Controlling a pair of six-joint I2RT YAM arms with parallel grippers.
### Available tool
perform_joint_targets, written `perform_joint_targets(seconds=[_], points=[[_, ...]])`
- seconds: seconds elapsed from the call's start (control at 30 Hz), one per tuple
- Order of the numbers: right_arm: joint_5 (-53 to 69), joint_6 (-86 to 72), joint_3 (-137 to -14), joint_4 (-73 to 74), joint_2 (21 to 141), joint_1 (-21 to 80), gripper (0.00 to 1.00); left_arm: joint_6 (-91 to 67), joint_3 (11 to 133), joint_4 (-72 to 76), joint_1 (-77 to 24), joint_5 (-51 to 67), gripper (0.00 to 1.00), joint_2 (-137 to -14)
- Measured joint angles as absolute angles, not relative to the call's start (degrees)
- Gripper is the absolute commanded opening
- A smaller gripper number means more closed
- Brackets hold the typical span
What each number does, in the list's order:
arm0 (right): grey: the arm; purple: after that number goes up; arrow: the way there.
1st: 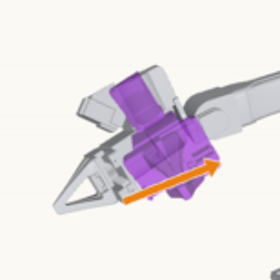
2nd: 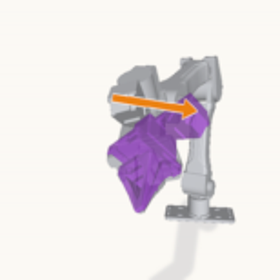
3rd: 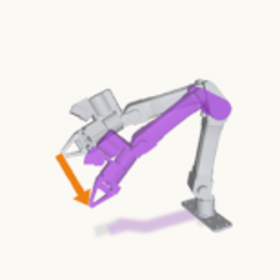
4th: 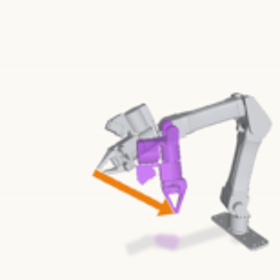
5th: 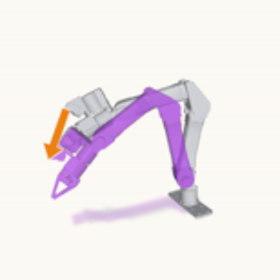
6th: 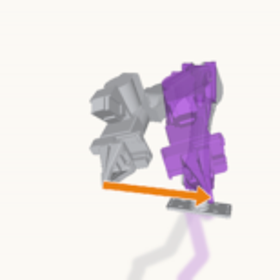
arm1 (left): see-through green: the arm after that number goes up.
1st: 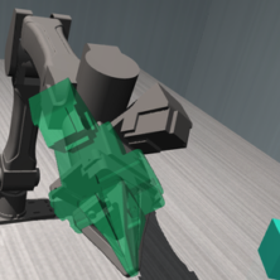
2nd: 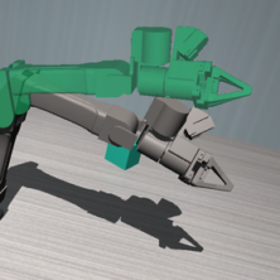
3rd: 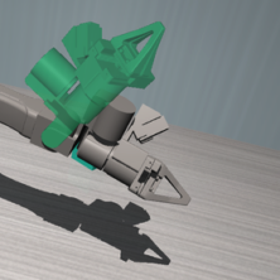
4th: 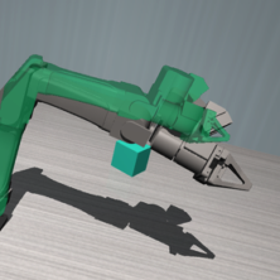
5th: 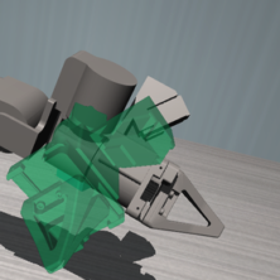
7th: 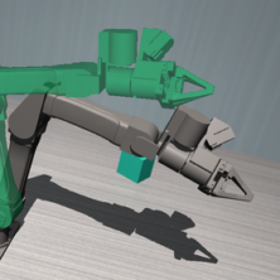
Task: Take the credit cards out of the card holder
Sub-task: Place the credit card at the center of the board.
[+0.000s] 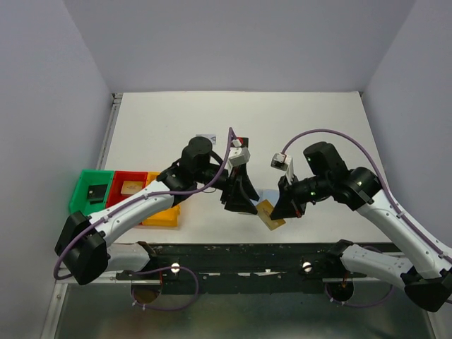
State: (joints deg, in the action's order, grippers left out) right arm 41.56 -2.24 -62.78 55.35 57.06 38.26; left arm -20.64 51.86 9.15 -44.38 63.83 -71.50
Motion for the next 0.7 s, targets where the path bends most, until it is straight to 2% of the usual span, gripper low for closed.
perform_joint_targets(seconds=[0.2,0.33,0.47,0.57,0.6,0.63,0.67,0.7], points=[[41.5,-1.9,-62.8,55.4,57.3,38.7,0.00,-19.0,52.1,7.0,-44.7,63.8,0.59,-72.8],[41.4,-1.9,-62.8,55.4,57.3,39.0,0.00,-18.5,52.1,6.9,-45.3,63.9,0.47,-73.6],[41.4,-1.8,-63.1,55.5,57.5,39.1,0.00,-18.2,52.1,6.5,-46.1,64.0,0.27,-74.1],[41.3,-1.8,-63.6,55.4,57.6,39.1,0.00,-18.1,52.3,6.1,-46.5,64.2,0.02,-74.6],[41.3,-1.6,-63.6,55.5,57.7,39.1,0.00,-18.3,52.5,6.1,-46.6,64.2,0.00,-74.8],[41.2,-1.5,-63.7,55.5,57.7,39.2,0.03,-18.2,52.6,6.1,-46.6,64.3,0.00,-75.0],[40.9,-1.4,-63.7,55.5,57.7,39.2,0.15,-18.4,52.7,6.1,-46.6,64.5,0.00,-75.1],[40.7,-1.4,-63.7,55.6,57.7,39.2,0.32,-18.6,52.7,6.2,-46.6,64.6,0.00,-75.1]])
